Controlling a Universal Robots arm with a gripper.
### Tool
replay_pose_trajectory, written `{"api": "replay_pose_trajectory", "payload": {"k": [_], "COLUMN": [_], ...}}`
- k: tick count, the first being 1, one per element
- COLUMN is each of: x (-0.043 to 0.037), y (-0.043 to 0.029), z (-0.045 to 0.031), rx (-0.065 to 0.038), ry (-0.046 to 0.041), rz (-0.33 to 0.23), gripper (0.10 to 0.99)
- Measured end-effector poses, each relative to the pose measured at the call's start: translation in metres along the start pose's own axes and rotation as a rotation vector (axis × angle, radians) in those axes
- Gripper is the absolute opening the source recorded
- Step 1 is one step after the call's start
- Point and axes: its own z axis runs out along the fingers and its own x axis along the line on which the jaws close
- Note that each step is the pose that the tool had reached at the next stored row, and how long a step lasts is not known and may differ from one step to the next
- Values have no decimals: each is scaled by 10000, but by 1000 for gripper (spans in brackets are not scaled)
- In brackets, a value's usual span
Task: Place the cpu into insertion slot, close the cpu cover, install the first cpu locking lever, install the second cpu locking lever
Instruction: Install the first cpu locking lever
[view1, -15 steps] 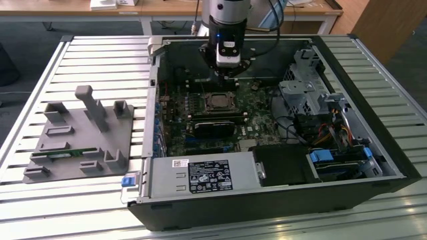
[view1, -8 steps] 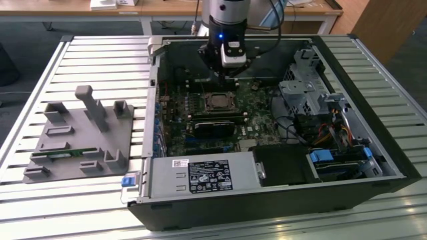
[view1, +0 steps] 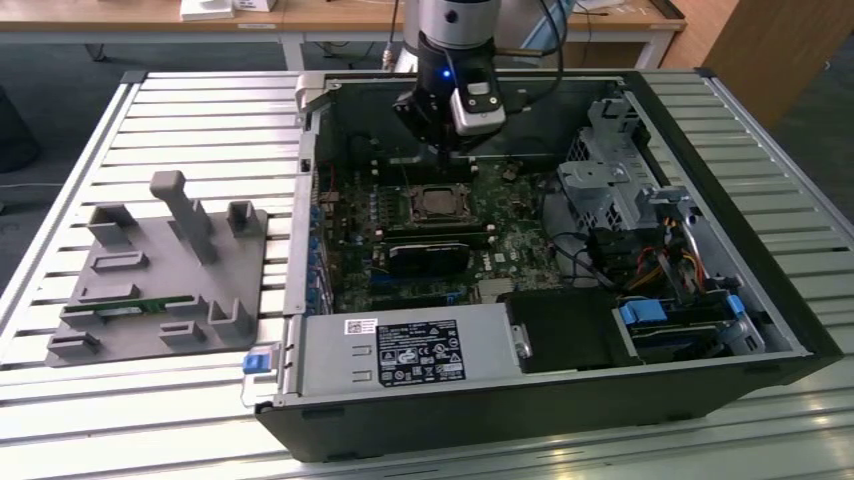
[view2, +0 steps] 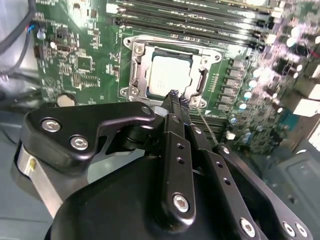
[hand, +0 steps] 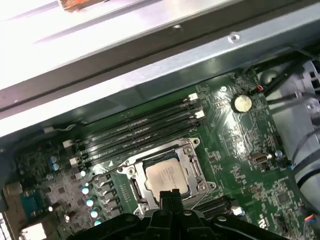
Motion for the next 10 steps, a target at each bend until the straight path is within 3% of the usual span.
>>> {"api": "replay_pose_trajectory", "payload": {"k": [10], "x": [0], "y": [0], "z": [8], "rx": [-26], "ry": [40], "rz": [-1798], "gripper": [106]}}
